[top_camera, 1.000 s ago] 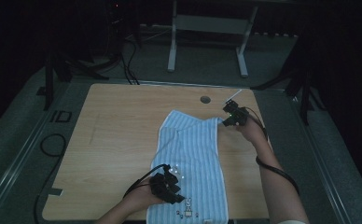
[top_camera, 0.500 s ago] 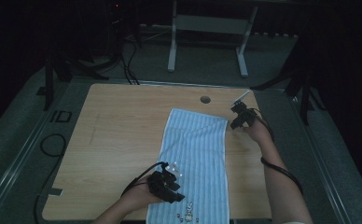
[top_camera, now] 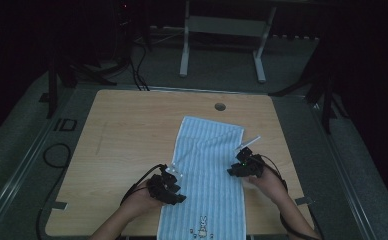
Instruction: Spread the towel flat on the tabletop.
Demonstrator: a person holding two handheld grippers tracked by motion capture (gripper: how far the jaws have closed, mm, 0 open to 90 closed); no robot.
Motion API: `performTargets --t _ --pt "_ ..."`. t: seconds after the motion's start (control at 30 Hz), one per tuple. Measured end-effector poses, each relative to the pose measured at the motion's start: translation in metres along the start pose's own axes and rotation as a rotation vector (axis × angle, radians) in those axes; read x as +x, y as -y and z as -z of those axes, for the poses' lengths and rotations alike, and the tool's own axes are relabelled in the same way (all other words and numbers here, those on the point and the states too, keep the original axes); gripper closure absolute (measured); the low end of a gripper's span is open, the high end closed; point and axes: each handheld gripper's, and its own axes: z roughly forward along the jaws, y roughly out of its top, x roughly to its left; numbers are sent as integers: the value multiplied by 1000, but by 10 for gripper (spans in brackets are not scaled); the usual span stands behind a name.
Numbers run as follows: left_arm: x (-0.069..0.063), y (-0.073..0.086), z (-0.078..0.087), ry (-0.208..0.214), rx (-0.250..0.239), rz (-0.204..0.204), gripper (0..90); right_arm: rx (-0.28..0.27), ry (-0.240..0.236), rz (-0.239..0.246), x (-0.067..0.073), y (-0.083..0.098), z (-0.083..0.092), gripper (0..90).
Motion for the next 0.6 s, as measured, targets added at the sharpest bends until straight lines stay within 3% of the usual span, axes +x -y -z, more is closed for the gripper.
performTargets --t 0.07,0.1,0.2,0.43,0.6 --pt "0 1 -3 -4 7 3 539 14 15 21 5 3 -1 669" --pt "1 1 -5 -2 14 1 539 55 80 56 10 8 -5 669" --pt "0 1 -10 1 28 -8 537 81 79 71 9 12 -10 655" --pt "-4 -4 -17 27 -2 7 527 91 56 52 -16 9 -7 636" --pt "-10 -15 -27 45 -12 -17 492 114 57 30 -40 -2 -8 626"
